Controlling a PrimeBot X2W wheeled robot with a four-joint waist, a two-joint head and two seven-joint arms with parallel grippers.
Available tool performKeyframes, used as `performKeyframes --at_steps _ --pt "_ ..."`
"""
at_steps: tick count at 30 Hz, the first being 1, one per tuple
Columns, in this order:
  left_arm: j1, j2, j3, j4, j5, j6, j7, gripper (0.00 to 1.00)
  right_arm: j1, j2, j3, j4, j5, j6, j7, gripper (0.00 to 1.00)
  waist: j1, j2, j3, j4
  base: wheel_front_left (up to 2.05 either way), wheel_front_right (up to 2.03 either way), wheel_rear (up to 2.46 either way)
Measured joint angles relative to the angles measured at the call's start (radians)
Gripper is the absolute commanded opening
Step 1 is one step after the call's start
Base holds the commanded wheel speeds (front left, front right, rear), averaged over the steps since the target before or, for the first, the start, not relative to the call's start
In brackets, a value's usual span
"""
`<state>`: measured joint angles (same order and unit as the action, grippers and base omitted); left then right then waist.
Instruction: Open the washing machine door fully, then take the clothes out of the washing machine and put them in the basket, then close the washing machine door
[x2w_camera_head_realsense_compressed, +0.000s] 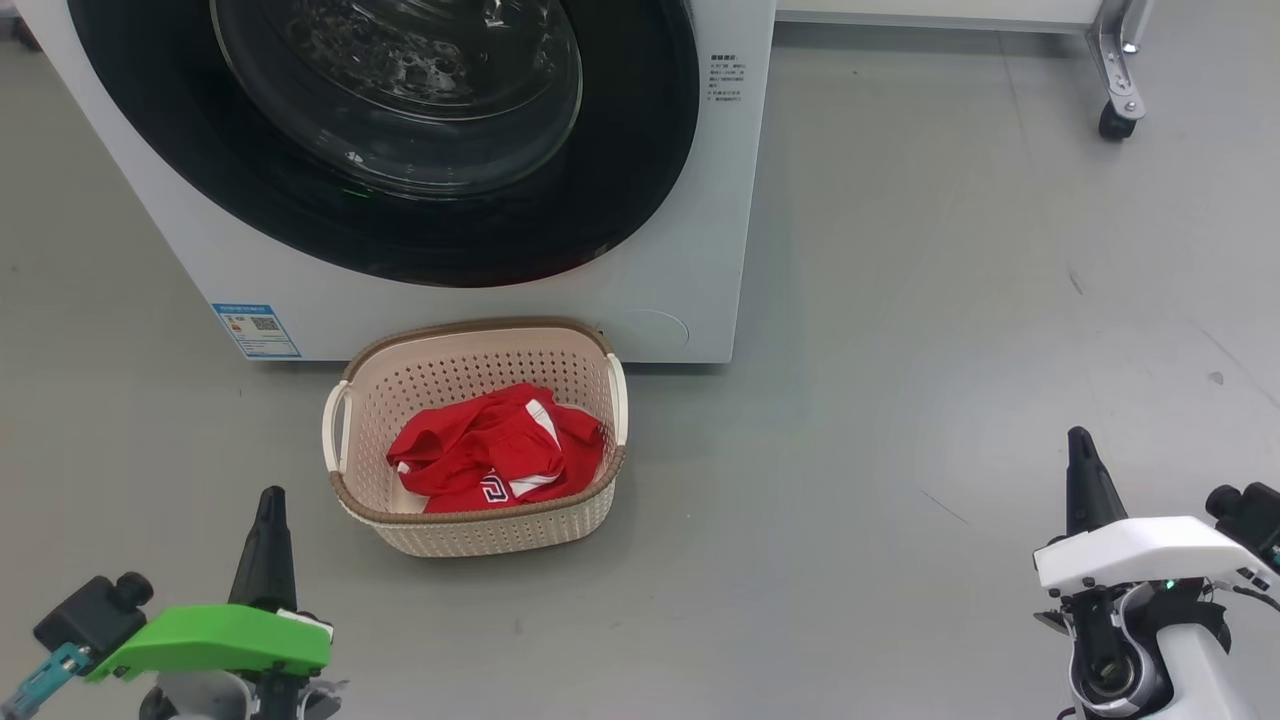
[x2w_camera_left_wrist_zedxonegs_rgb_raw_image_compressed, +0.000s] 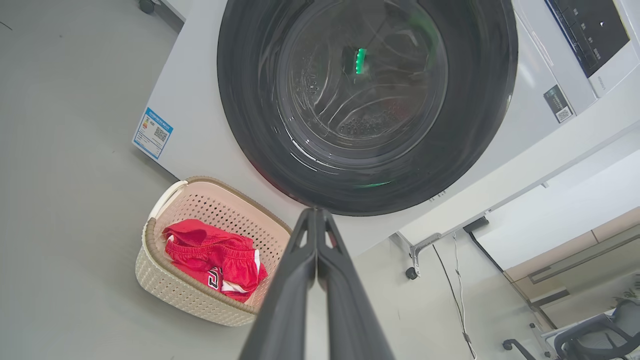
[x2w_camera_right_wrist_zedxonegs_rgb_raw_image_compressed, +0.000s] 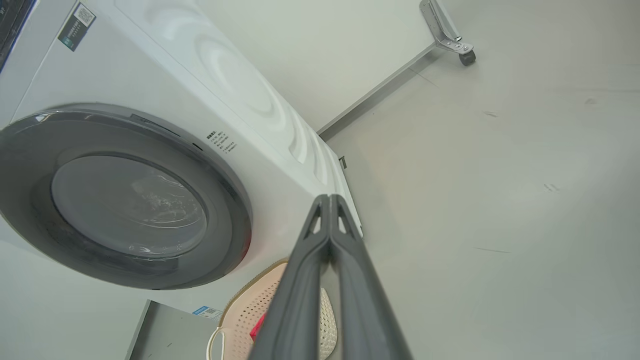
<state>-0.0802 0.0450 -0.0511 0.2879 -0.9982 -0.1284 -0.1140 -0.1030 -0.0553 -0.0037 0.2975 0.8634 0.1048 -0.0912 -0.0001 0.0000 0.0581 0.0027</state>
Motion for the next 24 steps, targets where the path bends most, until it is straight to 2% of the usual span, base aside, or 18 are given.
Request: performKeyframes --at_steps 24 --pt "0.000 0.002 0.039 -0.005 -0.249 0.000 0.081 0.00 0.001 0.007 -0.054 -0.003 0.291 0.007 0.082 0.00 0.0001 0.0000 -0.022 -0.001 0.00 0.00 0.00"
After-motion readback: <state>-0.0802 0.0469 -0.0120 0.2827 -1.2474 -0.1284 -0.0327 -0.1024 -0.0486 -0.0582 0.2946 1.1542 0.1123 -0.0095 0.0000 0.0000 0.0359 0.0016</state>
